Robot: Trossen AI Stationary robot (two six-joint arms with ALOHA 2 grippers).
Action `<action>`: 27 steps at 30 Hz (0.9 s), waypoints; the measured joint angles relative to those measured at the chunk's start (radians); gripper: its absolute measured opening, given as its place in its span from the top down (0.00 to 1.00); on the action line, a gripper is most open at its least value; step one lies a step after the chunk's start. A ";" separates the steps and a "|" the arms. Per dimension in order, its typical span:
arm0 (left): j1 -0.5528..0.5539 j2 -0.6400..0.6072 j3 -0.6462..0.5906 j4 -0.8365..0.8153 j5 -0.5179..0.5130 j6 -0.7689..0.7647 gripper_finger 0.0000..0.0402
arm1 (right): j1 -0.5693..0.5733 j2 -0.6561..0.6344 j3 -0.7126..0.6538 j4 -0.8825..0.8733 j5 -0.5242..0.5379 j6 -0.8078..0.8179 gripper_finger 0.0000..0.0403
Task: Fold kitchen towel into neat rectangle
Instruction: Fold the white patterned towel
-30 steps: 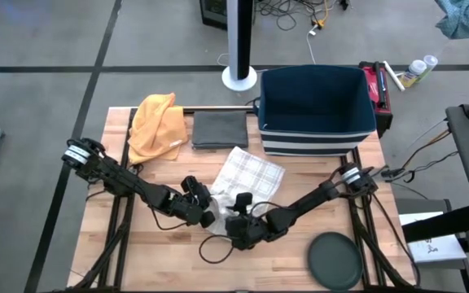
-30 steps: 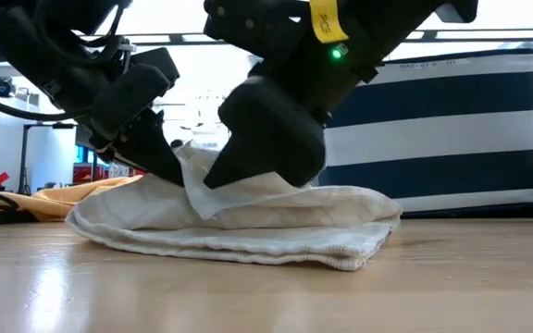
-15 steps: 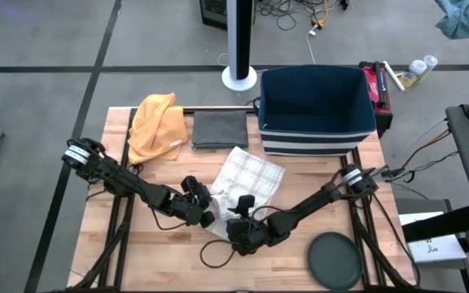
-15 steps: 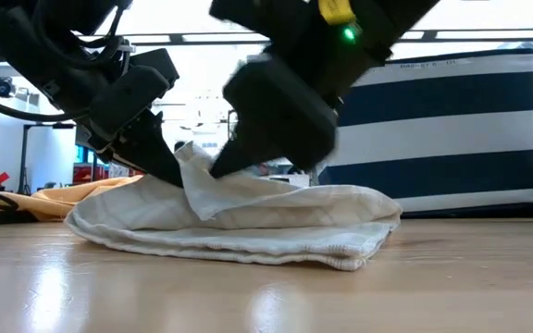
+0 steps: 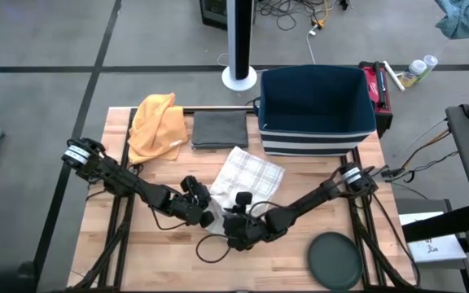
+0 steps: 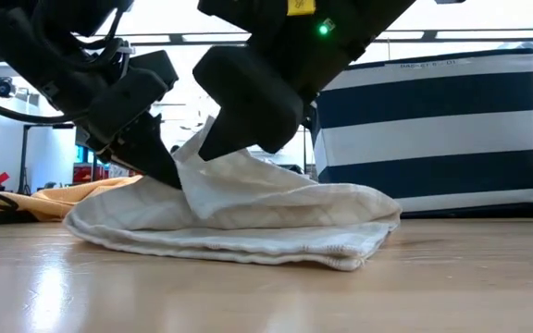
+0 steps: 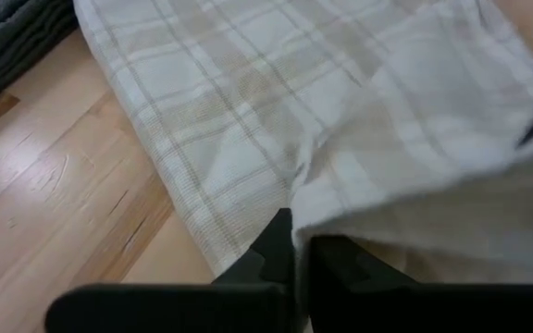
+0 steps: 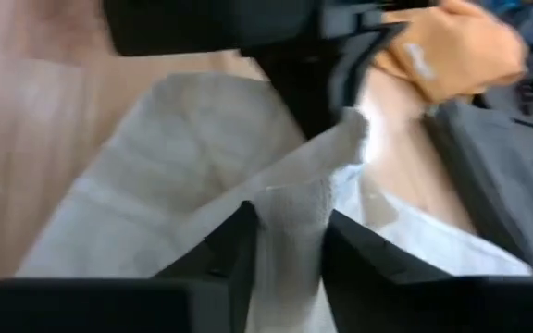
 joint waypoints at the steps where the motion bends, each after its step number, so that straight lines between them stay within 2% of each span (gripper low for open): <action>1: 0.000 0.000 0.000 0.000 0.000 0.000 0.99 | 0.001 0.000 0.000 -0.004 -0.014 0.000 0.81; 7: 0.000 0.000 0.000 0.000 0.002 0.000 0.96 | 0.008 0.000 -0.001 -0.045 -0.034 0.001 0.93; 11: 0.000 0.000 0.000 -0.001 0.006 0.010 0.95 | 0.016 0.000 -0.001 -0.048 -0.062 -0.019 0.94; 19: 0.000 0.000 0.000 -0.006 0.020 0.026 0.99 | 0.018 0.000 -0.008 -0.049 -0.084 -0.021 0.77; 24: 0.000 0.000 0.000 -0.005 0.020 0.026 0.97 | 0.018 0.000 -0.026 -0.050 -0.079 -0.024 0.67; 27: 0.000 0.000 0.000 -0.005 0.019 0.026 0.96 | 0.018 0.000 -0.029 -0.050 -0.064 -0.016 0.64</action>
